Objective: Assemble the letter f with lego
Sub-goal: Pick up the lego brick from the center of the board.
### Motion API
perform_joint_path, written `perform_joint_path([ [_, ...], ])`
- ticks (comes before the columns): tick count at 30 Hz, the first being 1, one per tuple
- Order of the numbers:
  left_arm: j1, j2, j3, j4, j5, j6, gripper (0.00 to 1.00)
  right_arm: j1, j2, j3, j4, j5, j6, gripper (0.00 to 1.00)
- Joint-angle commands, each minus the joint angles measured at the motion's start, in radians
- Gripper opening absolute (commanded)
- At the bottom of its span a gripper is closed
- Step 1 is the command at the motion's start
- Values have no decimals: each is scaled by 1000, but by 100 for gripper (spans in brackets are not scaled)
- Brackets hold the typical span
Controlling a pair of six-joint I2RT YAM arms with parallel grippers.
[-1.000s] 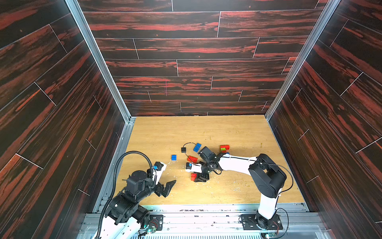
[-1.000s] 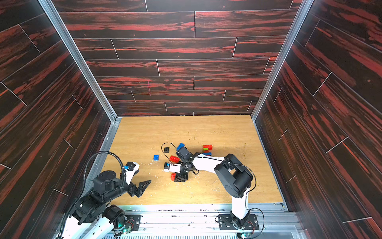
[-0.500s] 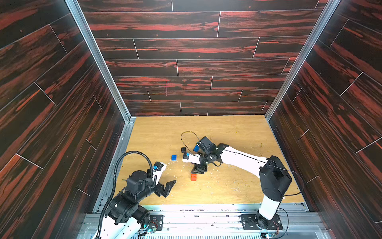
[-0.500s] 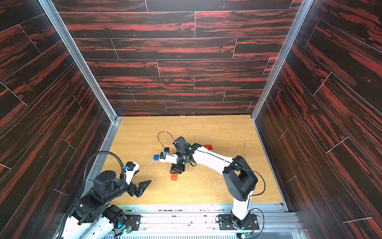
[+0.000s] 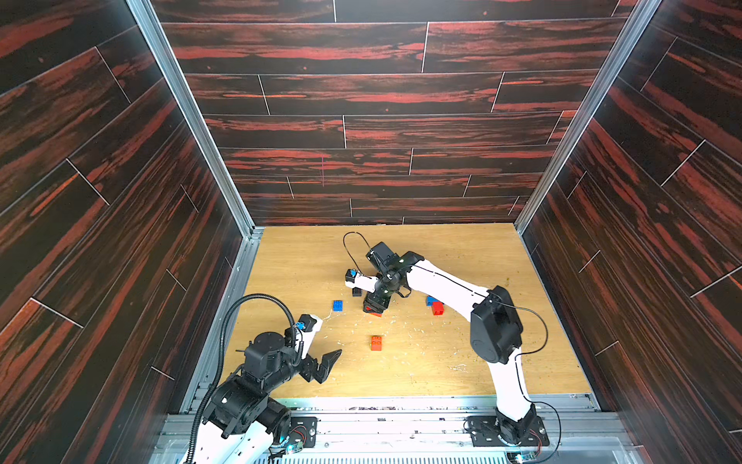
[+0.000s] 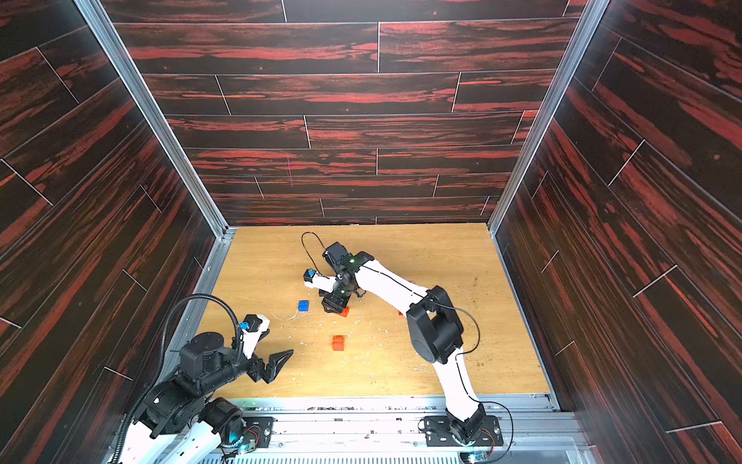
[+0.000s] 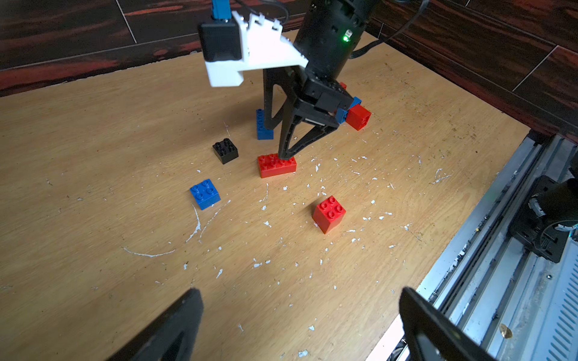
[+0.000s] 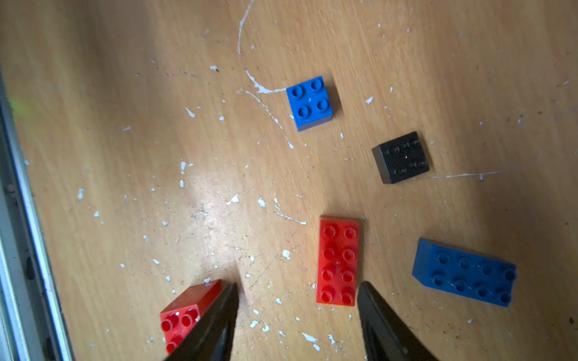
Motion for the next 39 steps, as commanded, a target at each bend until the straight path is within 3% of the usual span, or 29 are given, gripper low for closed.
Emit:
perform_joint_path([
  [1,-3,-7,-6,3,-7,-1,100,0,39,41,-85,21,22,64],
  [25,-2,-2,-7,4,-1,0,100,-27,209,143,-86,109,68,63],
  [34,-3,-5,-7,4,-3,0,100,-33,239,159,-88,97,68,57],
  [39,-3,-3,-7,4,-1,0,100,-33,247,166,-92,92,68,49],
])
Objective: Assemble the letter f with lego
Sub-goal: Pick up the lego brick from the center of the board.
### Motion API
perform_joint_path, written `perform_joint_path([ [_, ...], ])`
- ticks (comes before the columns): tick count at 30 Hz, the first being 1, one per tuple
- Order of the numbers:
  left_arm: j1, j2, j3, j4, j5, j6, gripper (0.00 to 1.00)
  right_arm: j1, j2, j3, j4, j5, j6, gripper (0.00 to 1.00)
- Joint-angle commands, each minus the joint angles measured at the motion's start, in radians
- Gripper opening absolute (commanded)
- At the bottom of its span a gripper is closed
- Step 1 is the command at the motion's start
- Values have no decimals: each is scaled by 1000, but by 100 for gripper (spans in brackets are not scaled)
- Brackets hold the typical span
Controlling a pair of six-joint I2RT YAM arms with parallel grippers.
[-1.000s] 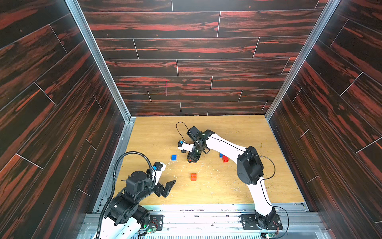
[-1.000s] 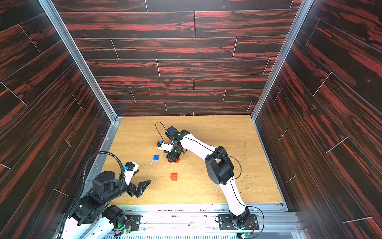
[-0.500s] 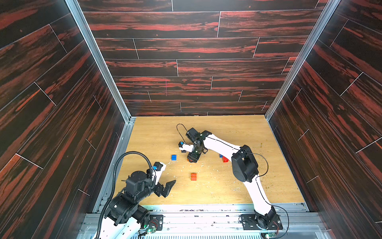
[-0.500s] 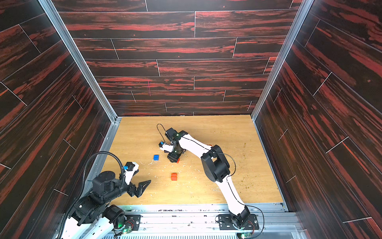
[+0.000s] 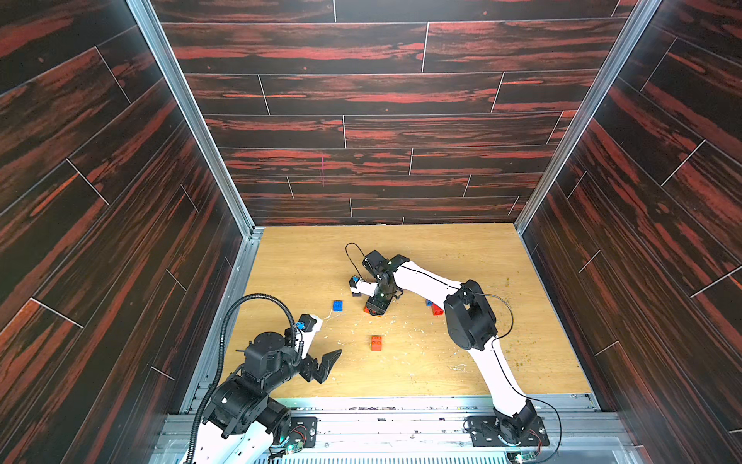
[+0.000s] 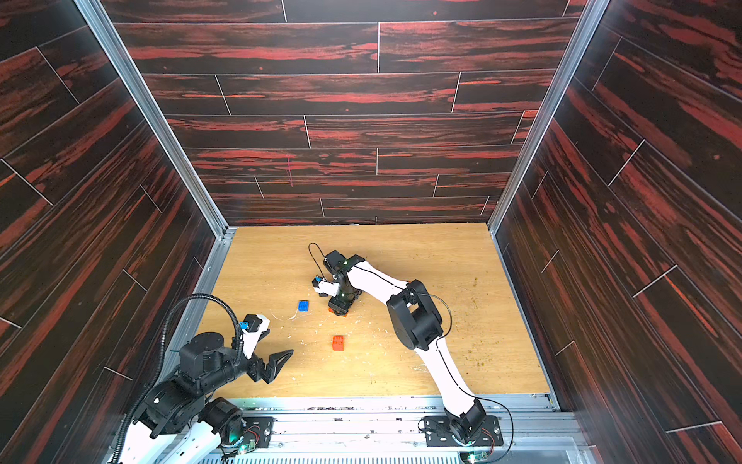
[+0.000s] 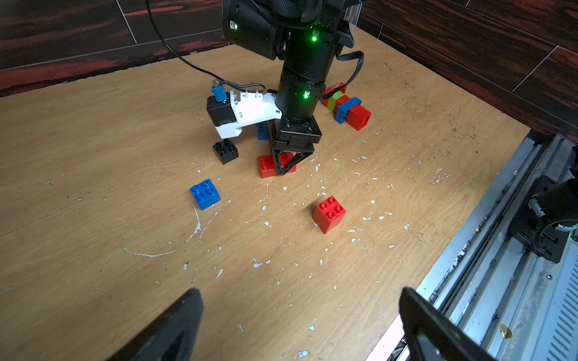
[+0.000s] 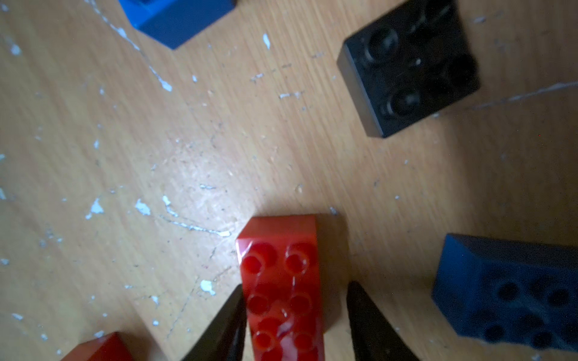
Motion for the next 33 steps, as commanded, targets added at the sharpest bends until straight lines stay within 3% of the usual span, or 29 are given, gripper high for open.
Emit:
perform_joint_path([
  [1,-3,-3,-7,4,-2,0,100,-2,25,36,-18,-18,-1,47],
  [6,-3,-3,-7,4,-2,-1,100,-2,40,55,-32,-30,1,31],
  [10,-3,-5,-7,4,-1,0,100,-2,44,60,-36,-31,2,27],
  [20,-3,-3,-7,3,3,1,100,-1,-21,45,-59,-25,-17,25],
  [33,-3,3,-9,4,9,-1,100,14,-336,-221,-14,-94,-104,25],
])
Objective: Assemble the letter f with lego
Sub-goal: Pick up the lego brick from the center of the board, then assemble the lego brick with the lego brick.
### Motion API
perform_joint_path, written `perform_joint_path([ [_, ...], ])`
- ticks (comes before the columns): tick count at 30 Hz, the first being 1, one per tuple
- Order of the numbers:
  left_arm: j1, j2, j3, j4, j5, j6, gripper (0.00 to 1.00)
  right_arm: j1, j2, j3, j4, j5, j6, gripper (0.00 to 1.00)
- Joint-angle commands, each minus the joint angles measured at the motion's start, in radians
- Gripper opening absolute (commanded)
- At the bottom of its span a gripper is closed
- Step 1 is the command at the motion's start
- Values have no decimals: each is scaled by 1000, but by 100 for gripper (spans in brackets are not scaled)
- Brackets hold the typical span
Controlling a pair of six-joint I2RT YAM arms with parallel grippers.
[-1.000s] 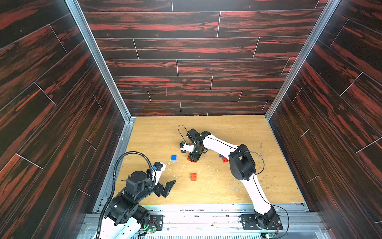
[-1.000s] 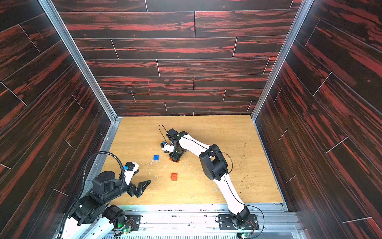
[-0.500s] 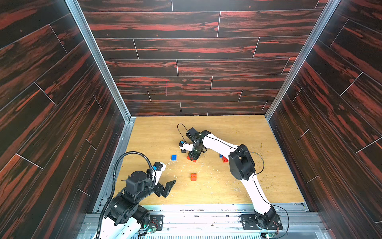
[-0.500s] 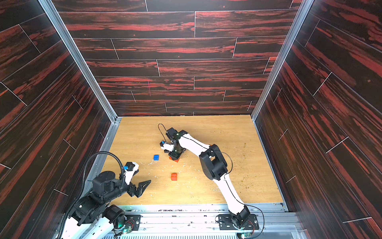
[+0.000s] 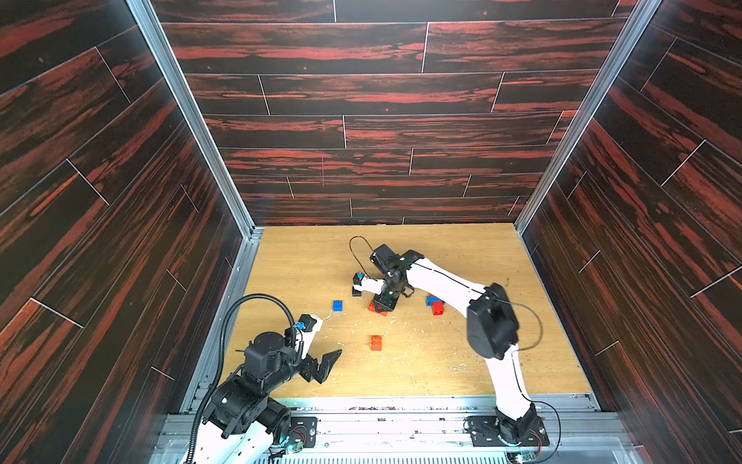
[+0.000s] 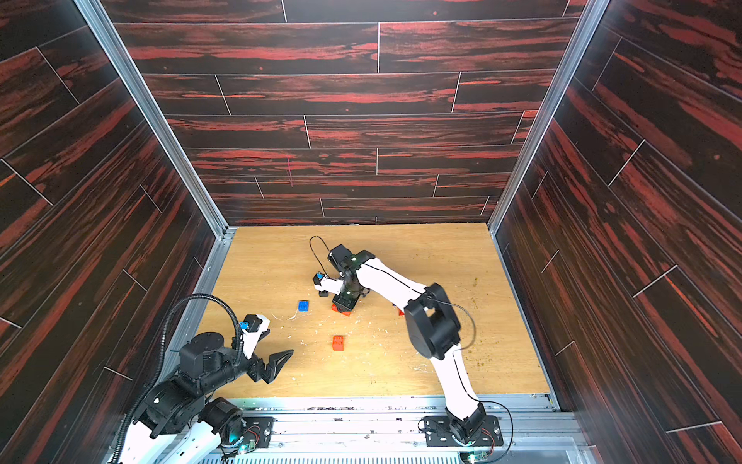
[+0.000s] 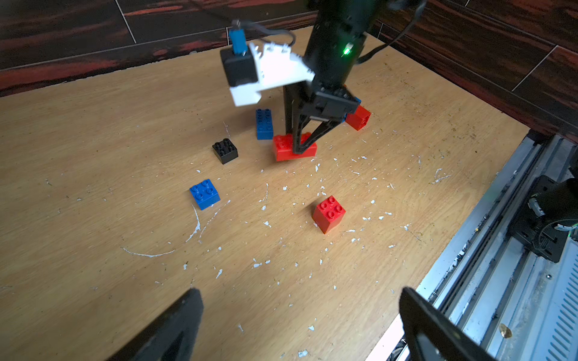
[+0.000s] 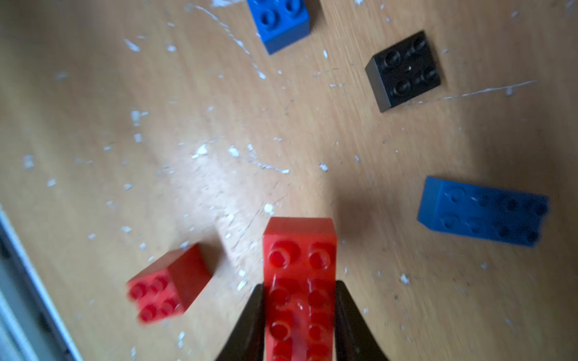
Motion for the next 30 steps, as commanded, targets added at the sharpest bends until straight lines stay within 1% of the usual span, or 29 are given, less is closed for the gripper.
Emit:
perform_joint_path([
  [1,-2,4,-9,4,10,-1,100,16,-92,-65,9,-34,-44,25],
  [7,-3,5,-9,6,10,0,100,60,-205,-161,18,-12,-68,25],
  [12,-3,5,-9,7,12,0,100,96,-253,-219,26,2,-68,25],
  [20,-1,5,-8,7,12,0,100,143,-296,-306,59,-5,-58,25],
  [30,-3,4,-7,7,16,-2,100,161,-303,-365,85,-45,-133,26],
])
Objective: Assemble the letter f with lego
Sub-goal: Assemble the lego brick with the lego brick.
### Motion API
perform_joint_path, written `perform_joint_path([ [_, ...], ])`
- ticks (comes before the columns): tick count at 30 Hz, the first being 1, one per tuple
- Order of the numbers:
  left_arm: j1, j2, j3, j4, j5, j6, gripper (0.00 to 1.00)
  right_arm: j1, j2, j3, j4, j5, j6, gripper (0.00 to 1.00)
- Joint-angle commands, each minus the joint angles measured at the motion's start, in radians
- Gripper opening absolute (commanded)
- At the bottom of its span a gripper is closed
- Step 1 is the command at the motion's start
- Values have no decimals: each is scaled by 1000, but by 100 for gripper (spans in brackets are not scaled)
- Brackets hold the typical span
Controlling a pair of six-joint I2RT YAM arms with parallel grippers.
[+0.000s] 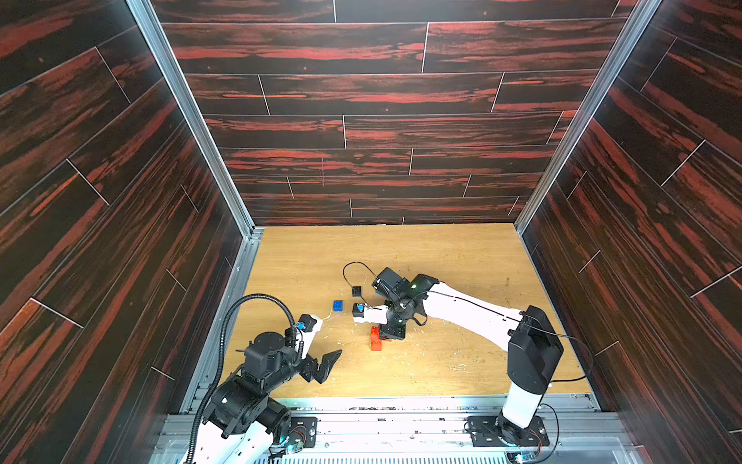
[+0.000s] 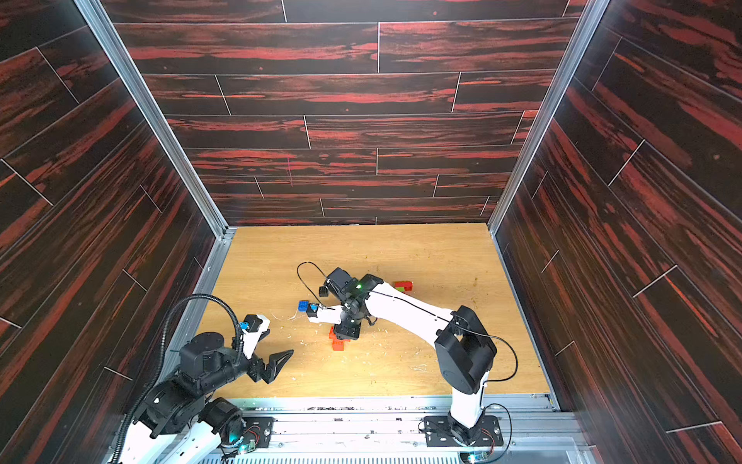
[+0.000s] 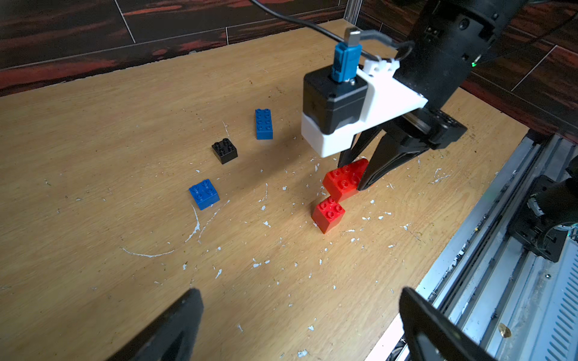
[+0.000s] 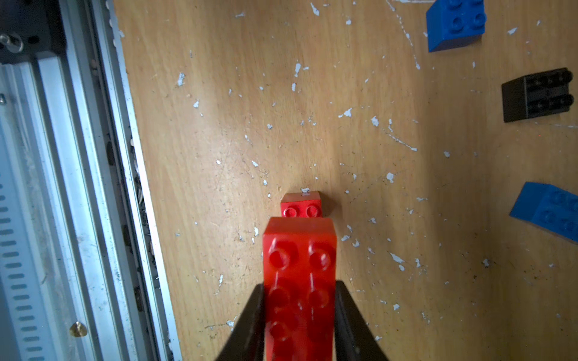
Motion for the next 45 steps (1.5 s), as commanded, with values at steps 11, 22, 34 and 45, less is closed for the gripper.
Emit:
perform_joint_path([
  [11,-9,0,-7,7,11,-4,100,6,34,8,28,-44,-81,26],
  [22,-10,1,-7,8,9,-4,100,8,74,31,15,-45,-86,26],
  [34,-11,3,-7,8,10,-4,100,17,128,63,3,-31,-91,26],
  [45,-11,8,-7,8,8,-5,100,20,152,73,-8,-29,-91,26],
])
